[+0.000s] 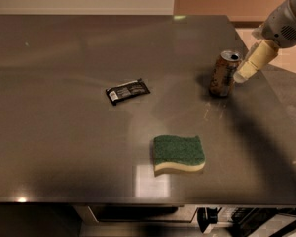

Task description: Move orange can near rxbar chocolate

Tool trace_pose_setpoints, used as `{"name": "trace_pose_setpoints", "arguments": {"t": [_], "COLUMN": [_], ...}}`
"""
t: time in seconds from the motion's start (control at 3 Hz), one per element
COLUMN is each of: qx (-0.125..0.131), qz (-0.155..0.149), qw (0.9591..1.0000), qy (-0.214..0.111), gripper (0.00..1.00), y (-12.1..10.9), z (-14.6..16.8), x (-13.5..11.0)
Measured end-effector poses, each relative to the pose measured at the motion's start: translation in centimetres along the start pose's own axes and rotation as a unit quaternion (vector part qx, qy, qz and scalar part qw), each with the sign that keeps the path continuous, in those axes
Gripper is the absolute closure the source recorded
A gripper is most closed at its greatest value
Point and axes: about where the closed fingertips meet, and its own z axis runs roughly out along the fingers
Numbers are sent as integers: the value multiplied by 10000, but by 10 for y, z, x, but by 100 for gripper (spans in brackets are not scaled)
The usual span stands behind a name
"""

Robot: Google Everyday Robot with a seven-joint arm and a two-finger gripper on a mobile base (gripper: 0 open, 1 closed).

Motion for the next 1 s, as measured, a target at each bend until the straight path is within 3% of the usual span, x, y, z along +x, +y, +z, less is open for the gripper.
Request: {"name": "trace_pose_setpoints", "arguments": {"t": [0.67, 1.0], "qx": [-351, -487], "qz": [137, 81], "qw": [9993, 9987], "qy": [-75, -97], "gripper": [0, 18], "y": [-5, 0], "z": [35, 43], "x": [-6, -11]}}
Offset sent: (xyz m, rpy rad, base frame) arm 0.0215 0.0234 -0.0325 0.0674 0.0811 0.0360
